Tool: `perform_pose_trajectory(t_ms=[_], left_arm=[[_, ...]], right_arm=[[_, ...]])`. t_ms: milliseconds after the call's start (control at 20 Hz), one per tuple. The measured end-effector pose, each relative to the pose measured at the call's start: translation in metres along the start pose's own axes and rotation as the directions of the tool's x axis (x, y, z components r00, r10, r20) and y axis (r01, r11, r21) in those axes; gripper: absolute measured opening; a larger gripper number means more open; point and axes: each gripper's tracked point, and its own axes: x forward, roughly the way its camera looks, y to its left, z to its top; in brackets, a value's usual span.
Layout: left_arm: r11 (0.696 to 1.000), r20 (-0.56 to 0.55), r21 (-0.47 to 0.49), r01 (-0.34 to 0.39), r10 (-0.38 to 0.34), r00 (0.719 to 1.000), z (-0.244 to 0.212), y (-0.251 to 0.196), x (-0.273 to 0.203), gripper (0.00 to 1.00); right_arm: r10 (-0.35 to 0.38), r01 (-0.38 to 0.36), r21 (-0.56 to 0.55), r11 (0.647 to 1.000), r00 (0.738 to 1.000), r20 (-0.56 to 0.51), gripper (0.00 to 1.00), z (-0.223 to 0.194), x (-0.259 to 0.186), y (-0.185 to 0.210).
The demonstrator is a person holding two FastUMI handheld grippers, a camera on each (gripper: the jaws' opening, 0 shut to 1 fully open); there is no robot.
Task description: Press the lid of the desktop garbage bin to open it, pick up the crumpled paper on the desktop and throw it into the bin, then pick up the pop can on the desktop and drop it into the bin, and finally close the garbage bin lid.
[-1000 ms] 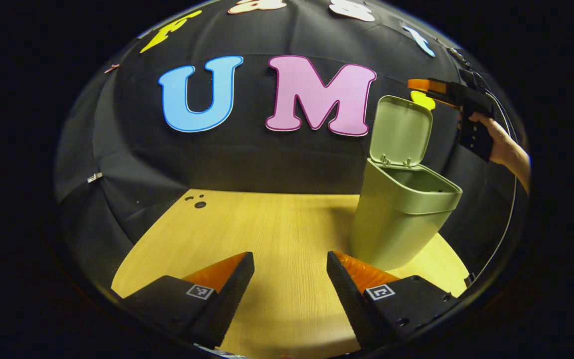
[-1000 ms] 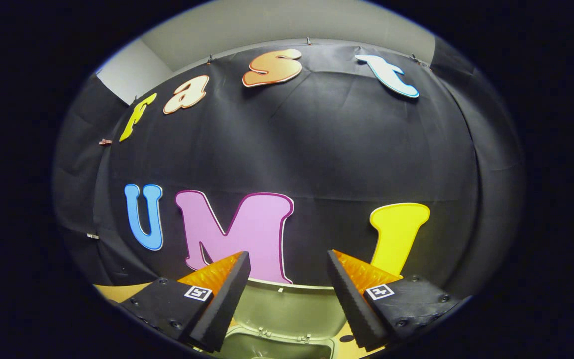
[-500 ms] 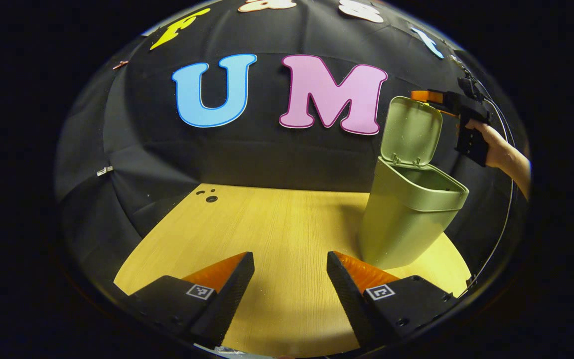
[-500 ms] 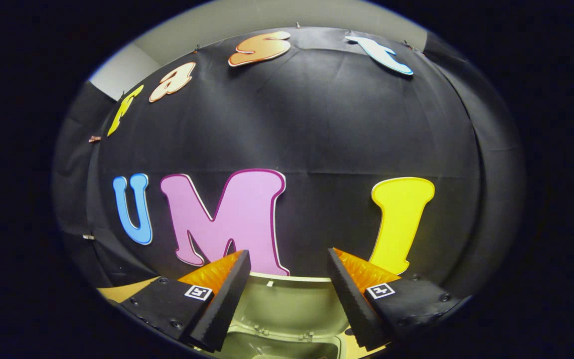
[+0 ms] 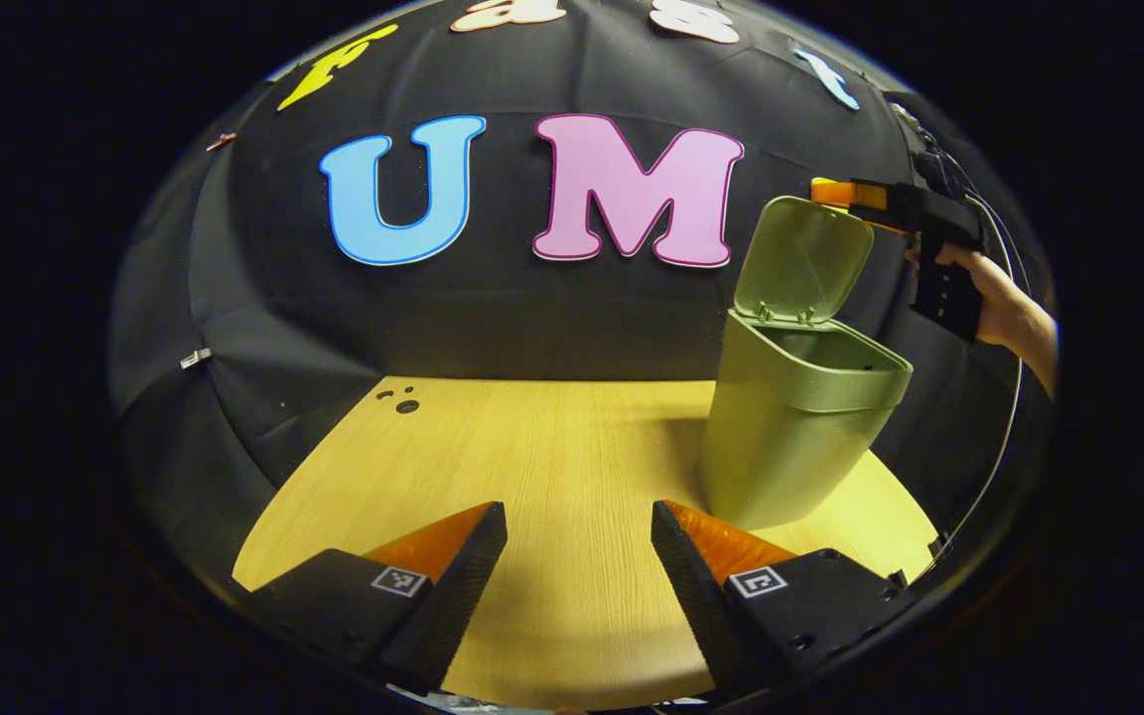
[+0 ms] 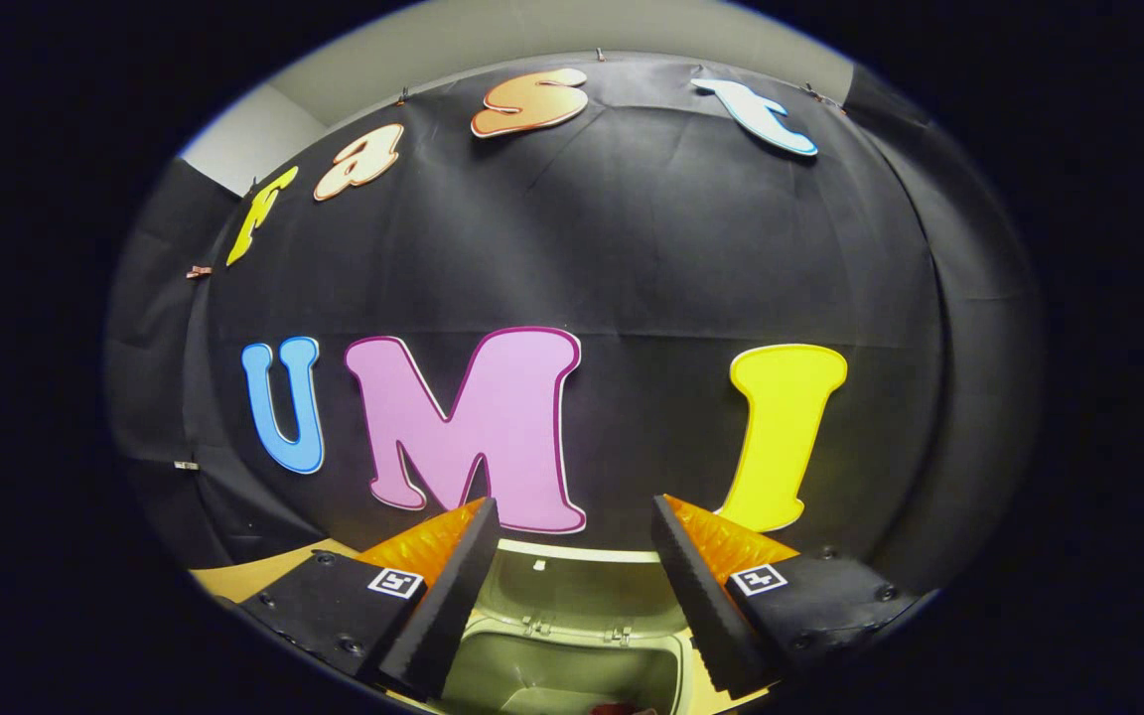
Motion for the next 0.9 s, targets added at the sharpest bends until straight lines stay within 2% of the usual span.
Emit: perform_pose_trajectory(t_ms=[500, 900], left_arm=[[0.999, 0.005, 0.006, 0.048, -0.048, 0.999, 0.002, 0.011, 0.0, 0.95], [0.994, 0.008, 0.043, 0.104, -0.104, 0.995, 0.004, 0.002, 0.003, 0.94]], right_arm=[[0.012, -0.01, 0.014, 1.0, 0.989, -0.148, 0.98, -0.041, -0.053, 0.016], [0.029, -0.019, 0.035, 0.999, 0.949, -0.314, 1.0, -0.09, -0.08, 0.028]])
